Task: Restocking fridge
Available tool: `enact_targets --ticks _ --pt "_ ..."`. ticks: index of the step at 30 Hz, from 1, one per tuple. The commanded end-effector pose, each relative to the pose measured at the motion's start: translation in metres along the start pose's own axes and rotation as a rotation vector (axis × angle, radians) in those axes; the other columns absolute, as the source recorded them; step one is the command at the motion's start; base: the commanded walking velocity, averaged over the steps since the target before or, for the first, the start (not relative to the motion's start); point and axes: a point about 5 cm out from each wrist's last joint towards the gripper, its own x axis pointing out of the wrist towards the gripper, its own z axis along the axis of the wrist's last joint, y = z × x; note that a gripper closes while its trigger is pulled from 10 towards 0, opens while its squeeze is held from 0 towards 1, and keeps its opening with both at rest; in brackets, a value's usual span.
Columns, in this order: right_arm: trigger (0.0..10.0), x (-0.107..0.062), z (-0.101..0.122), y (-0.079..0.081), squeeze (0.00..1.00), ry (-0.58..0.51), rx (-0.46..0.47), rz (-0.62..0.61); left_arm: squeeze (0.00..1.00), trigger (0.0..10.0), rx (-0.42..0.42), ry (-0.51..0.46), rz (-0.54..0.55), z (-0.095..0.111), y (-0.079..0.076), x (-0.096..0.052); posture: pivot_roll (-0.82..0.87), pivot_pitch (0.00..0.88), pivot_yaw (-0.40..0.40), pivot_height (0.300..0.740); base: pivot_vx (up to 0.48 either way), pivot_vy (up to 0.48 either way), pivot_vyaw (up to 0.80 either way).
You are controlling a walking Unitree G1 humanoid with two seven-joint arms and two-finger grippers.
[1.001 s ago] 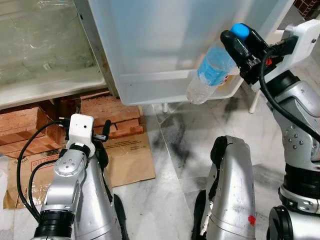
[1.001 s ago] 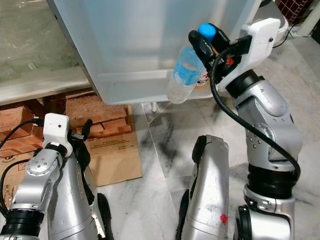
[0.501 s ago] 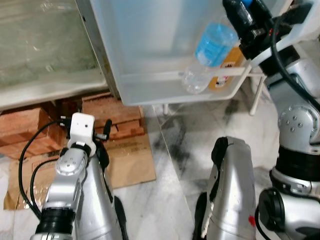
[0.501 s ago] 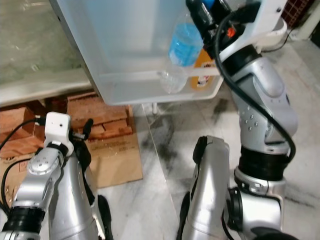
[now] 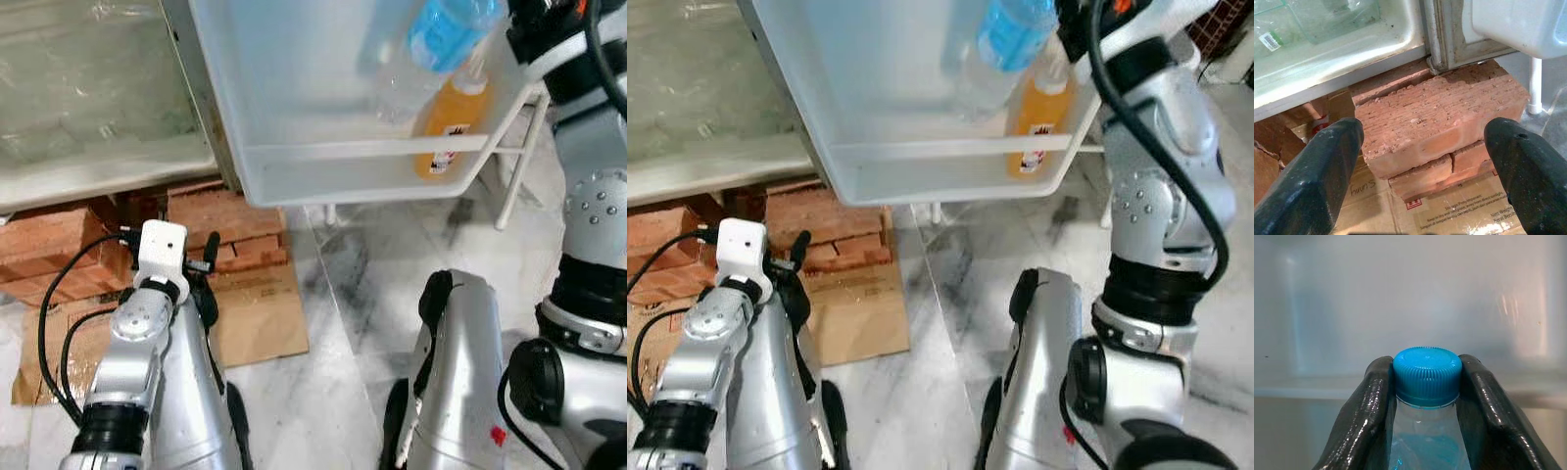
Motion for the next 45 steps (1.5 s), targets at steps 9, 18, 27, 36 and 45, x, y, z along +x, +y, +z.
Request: enact_targets --ticks 9,18,27,36,45 --pt "0.0 -0.019 -0.047 0.021 0.0 0.065 -0.174 -0.047 0.0 10.0 0.012 0.041 0.007 -0.012 0.001 -0.011 0.04 0.102 0.019 0.317 0.0 0.0 0.0" --pt "0.0 -0.013 -0.078 0.049 0.0 0.05 -0.262 -0.069 0.0 10.0 0.013 0.045 0.03 -0.013 0.005 -0.018 0.06 0.12 0.003 0.317 0.0 0.0 0.0" --pt "0.0 0.002 -0.079 0.05 0.0 -0.037 -0.394 -0.151 0.0 10.0 0.006 0.056 0.047 -0.016 0.005 -0.026 0.08 0.137 -0.002 0.317 0.0 0.0 0.0" --pt "10.0 -0.02 -0.137 0.047 0.0 0.225 -0.396 -0.179 0.0 10.0 0.005 0.069 0.054 -0.016 0.006 -0.031 0.09 0.154 -0.015 0.317 0.0 0.0 0.0" --pt "10.0 -0.031 -0.161 0.035 1.0 0.362 -0.336 -0.226 0.0 10.0 0.006 0.081 0.058 -0.017 0.005 -0.034 0.09 0.155 -0.019 0.317 0.0 0.0 0.0"
